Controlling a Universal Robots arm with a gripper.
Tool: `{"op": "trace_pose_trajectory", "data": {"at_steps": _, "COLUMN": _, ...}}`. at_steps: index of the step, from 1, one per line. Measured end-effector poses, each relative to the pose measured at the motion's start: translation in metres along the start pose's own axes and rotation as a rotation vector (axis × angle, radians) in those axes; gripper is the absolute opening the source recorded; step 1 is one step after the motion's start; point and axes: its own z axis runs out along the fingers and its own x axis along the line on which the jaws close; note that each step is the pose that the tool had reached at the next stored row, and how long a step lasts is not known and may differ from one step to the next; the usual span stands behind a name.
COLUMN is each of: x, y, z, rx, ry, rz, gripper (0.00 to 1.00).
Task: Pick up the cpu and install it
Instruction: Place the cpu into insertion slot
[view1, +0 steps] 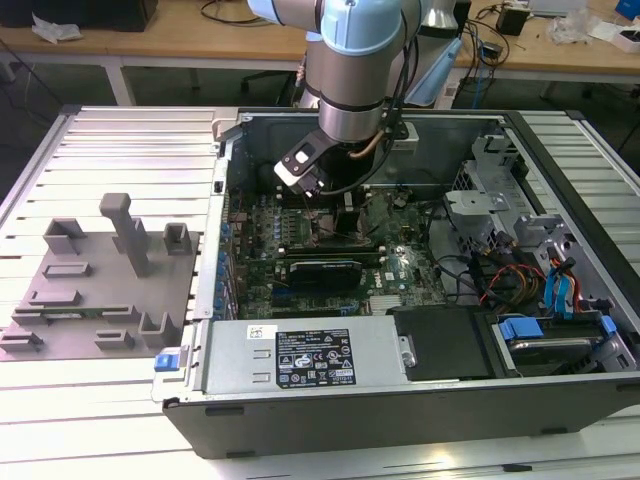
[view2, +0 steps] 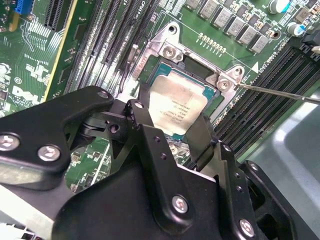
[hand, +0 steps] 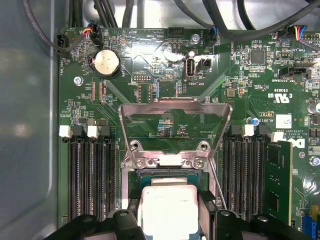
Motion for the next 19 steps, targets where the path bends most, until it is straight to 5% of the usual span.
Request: {"op": "trace_pose_trajectory", "data": {"at_steps": 19, "x": 0.0, "y": 0.0011, "z": -0.001, "rx": 0.0006, "ry": -0.0008, "rz": 0.048, "gripper": 0.53}}
